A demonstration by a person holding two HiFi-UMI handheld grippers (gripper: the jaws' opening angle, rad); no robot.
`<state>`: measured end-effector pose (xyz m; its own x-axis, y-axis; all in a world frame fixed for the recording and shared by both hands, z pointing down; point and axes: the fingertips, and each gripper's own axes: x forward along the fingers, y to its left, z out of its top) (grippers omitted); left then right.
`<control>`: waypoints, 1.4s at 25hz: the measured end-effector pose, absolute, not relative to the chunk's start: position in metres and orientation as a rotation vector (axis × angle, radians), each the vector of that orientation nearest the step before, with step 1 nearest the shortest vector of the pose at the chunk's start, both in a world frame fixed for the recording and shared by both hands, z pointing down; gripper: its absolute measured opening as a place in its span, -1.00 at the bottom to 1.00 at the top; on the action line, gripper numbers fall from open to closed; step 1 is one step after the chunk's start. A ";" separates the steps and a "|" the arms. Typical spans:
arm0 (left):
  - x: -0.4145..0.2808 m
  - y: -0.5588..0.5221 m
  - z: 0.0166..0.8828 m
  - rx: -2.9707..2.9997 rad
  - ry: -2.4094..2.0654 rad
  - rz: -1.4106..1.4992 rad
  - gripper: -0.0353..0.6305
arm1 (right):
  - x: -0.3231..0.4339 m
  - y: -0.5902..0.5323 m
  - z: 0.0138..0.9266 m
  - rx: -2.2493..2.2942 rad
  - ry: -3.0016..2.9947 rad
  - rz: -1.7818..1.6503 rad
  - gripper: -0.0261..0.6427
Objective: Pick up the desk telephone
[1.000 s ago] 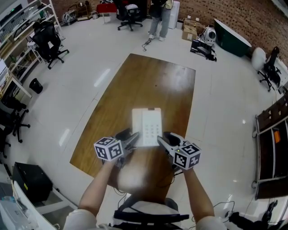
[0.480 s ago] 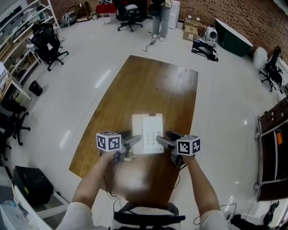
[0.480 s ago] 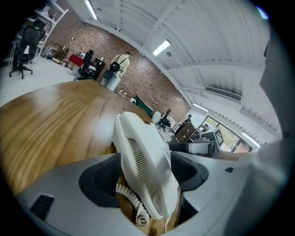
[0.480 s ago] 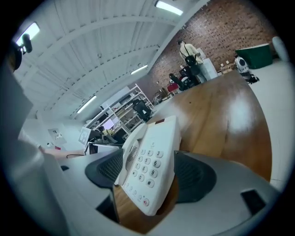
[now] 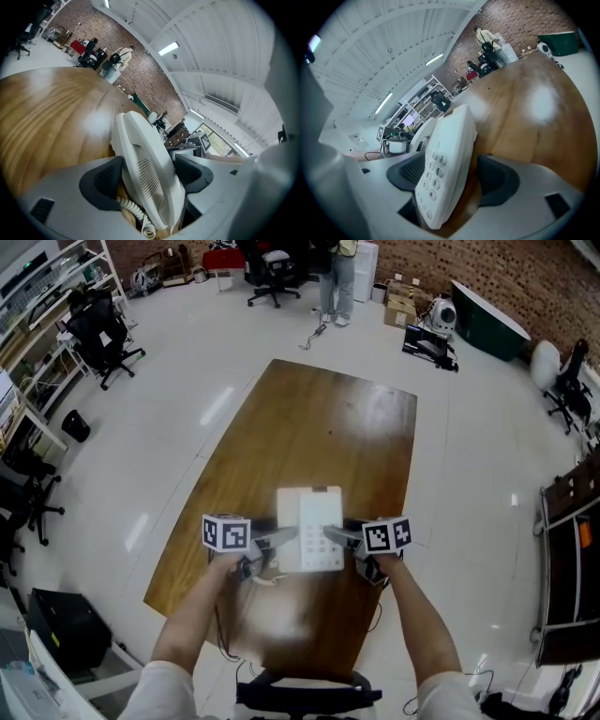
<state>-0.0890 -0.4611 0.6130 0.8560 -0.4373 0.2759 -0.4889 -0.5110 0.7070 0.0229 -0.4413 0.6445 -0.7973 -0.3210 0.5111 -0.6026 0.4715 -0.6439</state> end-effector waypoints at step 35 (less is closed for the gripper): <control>-0.085 -0.461 0.607 2.208 -0.732 0.074 0.12 | 0.017 -0.443 0.646 0.897 -2.406 1.223 -0.09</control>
<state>-0.0845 -0.4612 0.6073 0.8317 -0.4798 0.2795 -0.5261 -0.5201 0.6729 0.0168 -0.4432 0.6464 -0.7617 -0.3958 0.5129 -0.6476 0.4441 -0.6191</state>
